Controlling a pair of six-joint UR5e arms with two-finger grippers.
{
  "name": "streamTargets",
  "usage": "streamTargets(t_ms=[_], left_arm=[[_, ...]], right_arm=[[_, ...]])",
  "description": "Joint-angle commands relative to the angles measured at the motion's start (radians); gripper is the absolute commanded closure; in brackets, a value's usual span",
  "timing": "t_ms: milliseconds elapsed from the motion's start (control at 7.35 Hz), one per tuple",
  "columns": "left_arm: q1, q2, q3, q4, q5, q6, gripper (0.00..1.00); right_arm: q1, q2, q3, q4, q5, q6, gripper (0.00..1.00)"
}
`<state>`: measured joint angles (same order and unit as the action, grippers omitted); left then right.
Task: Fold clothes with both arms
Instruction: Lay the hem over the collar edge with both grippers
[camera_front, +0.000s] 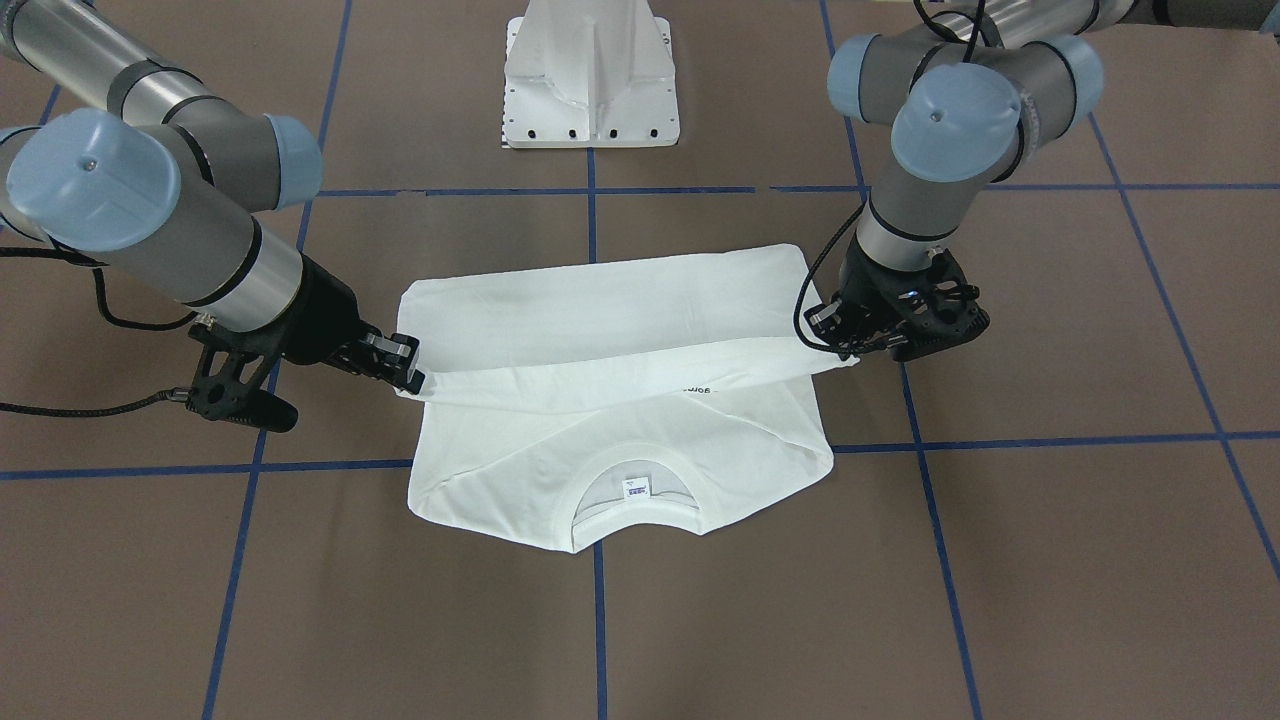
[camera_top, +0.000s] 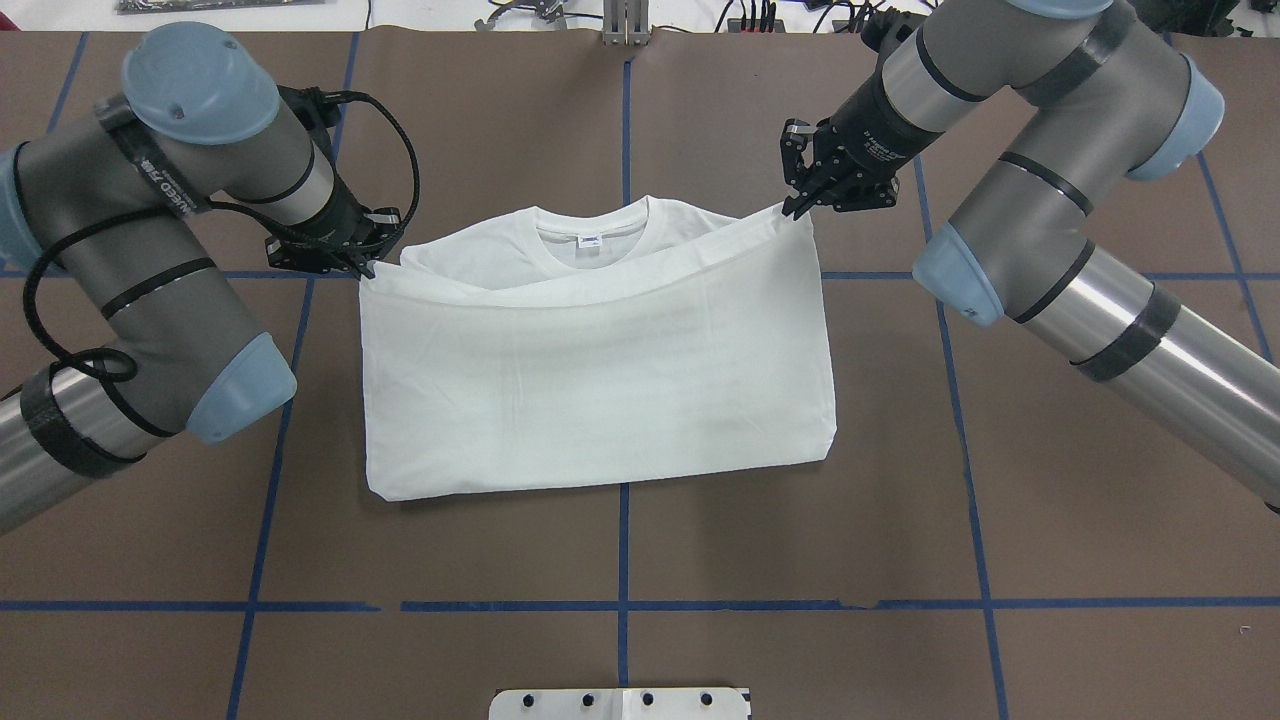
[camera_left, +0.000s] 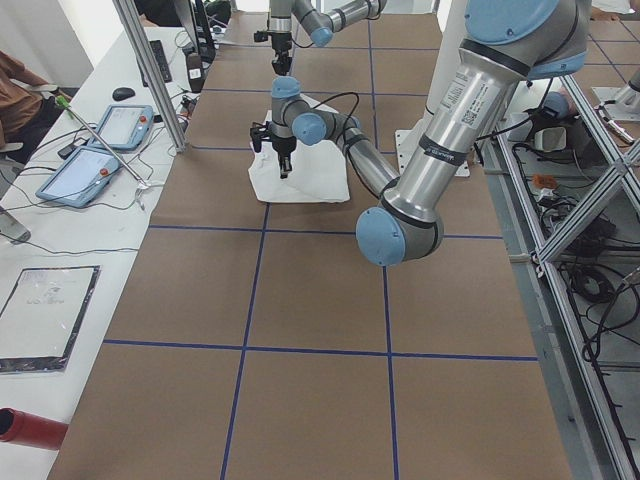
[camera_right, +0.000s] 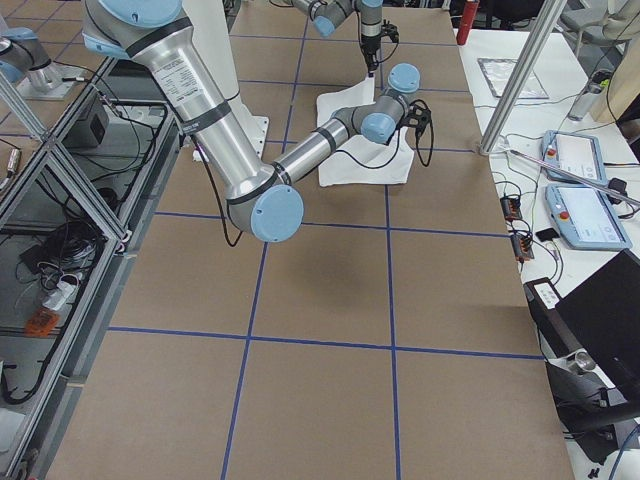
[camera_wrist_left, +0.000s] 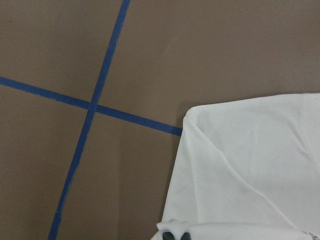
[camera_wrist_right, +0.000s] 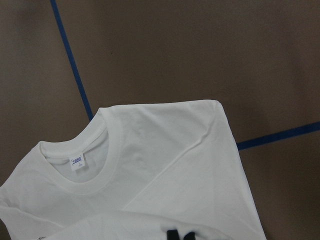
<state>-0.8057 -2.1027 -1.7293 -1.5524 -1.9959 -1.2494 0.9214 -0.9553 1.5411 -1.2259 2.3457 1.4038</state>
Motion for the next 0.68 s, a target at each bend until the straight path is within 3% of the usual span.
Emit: streamTargets(t_ms=[0, 544], left_arm=[[-0.004, -0.019, 0.082, -0.07, 0.003, 0.001, 1.0], [-0.016, -0.019, 0.12, -0.078, 0.008, 0.03, 1.0]], right_arm=[[0.011, 0.029, -0.061, 0.0, -0.002, -0.016, 1.0], [0.013, 0.035, -0.11, 0.0, -0.019, -0.034, 1.0]])
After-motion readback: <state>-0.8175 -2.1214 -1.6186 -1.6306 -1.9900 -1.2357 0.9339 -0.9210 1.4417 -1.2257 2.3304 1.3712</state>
